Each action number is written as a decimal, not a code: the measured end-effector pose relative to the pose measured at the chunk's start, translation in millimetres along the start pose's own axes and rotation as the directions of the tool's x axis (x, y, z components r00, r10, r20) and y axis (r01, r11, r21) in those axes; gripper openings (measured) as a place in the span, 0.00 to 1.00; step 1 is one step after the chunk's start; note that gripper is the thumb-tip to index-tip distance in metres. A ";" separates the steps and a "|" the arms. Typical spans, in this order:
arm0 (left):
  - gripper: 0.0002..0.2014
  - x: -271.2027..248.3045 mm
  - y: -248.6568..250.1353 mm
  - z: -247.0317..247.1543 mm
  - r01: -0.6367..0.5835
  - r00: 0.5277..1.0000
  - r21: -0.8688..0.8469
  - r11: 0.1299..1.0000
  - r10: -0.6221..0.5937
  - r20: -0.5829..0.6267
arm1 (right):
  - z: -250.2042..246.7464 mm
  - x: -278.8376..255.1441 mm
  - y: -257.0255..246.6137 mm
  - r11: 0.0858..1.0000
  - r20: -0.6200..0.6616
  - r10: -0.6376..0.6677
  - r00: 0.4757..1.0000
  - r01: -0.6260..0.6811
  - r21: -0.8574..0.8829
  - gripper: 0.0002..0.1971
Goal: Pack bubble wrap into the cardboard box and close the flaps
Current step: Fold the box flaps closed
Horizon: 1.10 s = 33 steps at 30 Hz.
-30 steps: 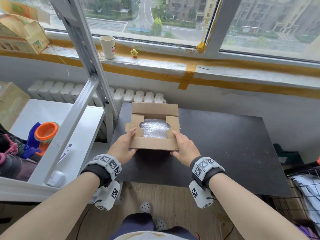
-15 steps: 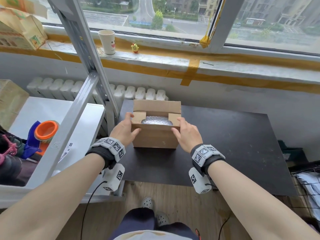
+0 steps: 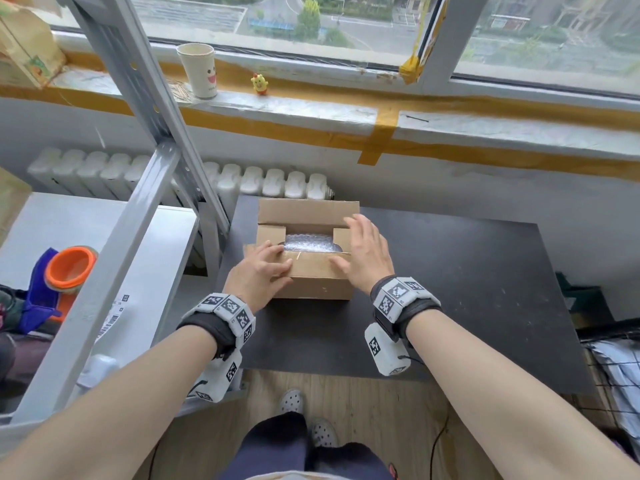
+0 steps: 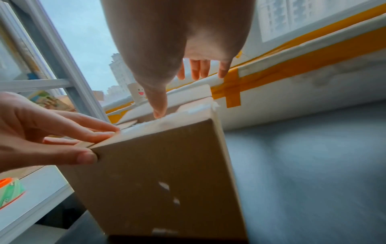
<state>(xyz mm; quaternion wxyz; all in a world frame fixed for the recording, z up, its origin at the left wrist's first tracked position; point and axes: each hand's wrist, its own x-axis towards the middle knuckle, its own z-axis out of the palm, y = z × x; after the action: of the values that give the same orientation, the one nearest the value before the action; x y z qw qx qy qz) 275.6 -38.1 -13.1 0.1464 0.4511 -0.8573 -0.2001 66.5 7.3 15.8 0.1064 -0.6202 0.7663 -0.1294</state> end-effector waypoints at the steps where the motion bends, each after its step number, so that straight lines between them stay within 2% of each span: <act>1: 0.12 3.4 0.8 0.3 -0.011 1.000 -0.007 1.000 0.011 -0.015 | -2.2 8.5 -5.1 0.999 -0.006 -0.041 0.999 0.041 -0.008 0.36; 4: 0.11 12.9 2.6 3.8 -0.075 0.997 -0.019 0.997 0.075 -0.028 | -8.3 39.3 -21.9 0.989 0.023 -0.135 0.991 0.136 -0.056 0.36; 6: 0.11 17.4 1.7 6.6 -0.094 0.995 -0.023 0.995 0.093 -0.035 | -12.9 60.5 -28.3 0.980 0.099 -0.146 0.984 0.158 -0.120 0.36; 9: 0.12 17.2 -0.5 8.7 -0.112 0.993 -0.001 0.994 0.112 -0.036 | -17.4 86.1 -27.8 0.973 0.228 -0.060 0.972 0.108 -0.205 0.36; 12: 0.11 16.3 -3.2 6.1 -0.208 0.975 0.159 0.965 0.217 -0.042 | -22.2 97.1 -27.3 0.971 0.260 0.003 0.966 0.059 -0.232 0.31; 15: 0.09 16.6 -3.5 0.9 -0.268 0.957 0.258 0.928 0.288 -0.041 | -25.5 86.6 -28.0 0.960 0.117 -0.108 0.987 0.134 -0.246 0.24; 17: 0.09 18.2 -1.9 -2.7 -0.283 0.952 0.298 0.912 0.304 -0.028 | -24.7 71.0 -25.8 0.955 0.030 -0.199 0.980 0.201 -0.220 0.21; 20: 0.09 20.1 0.8 -6.2 -0.305 0.946 0.349 0.886 0.323 0.006 | -18.2 44.2 -19.2 0.951 -0.020 -0.283 0.959 0.278 -0.134 0.17; 23: 0.07 22.4 3.6 -9.0 -0.331 0.940 0.363 0.871 0.340 0.040 | -7.8 20.6 -13.4 0.949 -0.014 -0.301 0.954 0.298 -0.101 0.18; 26: 0.07 26.6 4.3 -12.6 -0.349 0.936 0.333 0.876 0.344 0.075 | 3.9 2.7 -8.6 0.959 0.043 -0.276 0.960 0.279 -0.059 0.24; 30: 0.11 28.0 3.6 -11.8 -0.332 0.942 0.291 0.897 0.300 0.150 | 16.7 -9.4 -1.1 0.963 0.152 -0.249 0.956 0.261 -0.066 0.32; 33: 0.17 25.2 0.7 -1.7 -0.281 0.957 0.258 0.924 0.251 0.146 | 21.7 -11.2 1.7 0.966 0.213 -0.228 0.950 0.248 -0.071 0.34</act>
<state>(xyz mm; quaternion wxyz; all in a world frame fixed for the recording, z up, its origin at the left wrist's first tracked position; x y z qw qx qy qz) 262.0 -59.1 -9.5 0.0605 0.3348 -0.9368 -0.0815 74.3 17.2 -5.2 0.1373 -0.7224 0.6765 -0.0399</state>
